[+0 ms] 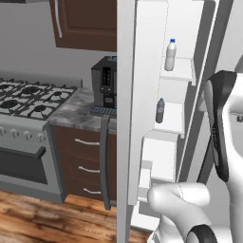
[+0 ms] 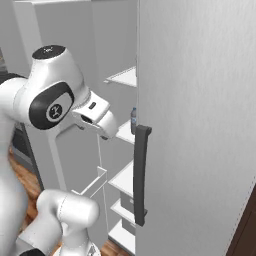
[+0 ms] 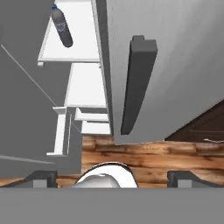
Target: Take the bottled waters from the counter and place them in the freezer to freeze. Close the freezer door after placing the bottles.
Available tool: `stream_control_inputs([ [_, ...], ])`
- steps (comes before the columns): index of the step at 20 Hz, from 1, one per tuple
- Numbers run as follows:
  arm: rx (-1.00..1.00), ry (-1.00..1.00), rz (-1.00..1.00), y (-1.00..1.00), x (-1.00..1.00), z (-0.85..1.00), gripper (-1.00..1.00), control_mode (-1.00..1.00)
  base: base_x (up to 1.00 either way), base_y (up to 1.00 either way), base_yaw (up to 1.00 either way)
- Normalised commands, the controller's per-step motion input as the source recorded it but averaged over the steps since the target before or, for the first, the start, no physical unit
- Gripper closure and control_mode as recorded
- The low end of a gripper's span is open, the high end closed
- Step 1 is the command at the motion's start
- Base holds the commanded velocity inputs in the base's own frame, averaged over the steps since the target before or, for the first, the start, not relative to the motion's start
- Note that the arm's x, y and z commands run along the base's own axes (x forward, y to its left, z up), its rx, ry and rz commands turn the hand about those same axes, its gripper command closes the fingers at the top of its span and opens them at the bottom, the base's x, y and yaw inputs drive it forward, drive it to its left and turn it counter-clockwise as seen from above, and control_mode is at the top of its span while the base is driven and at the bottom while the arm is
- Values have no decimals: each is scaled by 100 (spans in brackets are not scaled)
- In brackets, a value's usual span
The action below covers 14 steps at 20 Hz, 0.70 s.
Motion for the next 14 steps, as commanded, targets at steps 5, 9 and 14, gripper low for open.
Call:
stream_control_inputs([
  [5,1,18,22,12,-26,-93,-100,-100,0,0,0],
  [9,0,0,9,38,-18,-61,-100,-100,0,0,0],
  [14,0,-1,1,58,-31,-14,-100,-100,0,0,0],
])
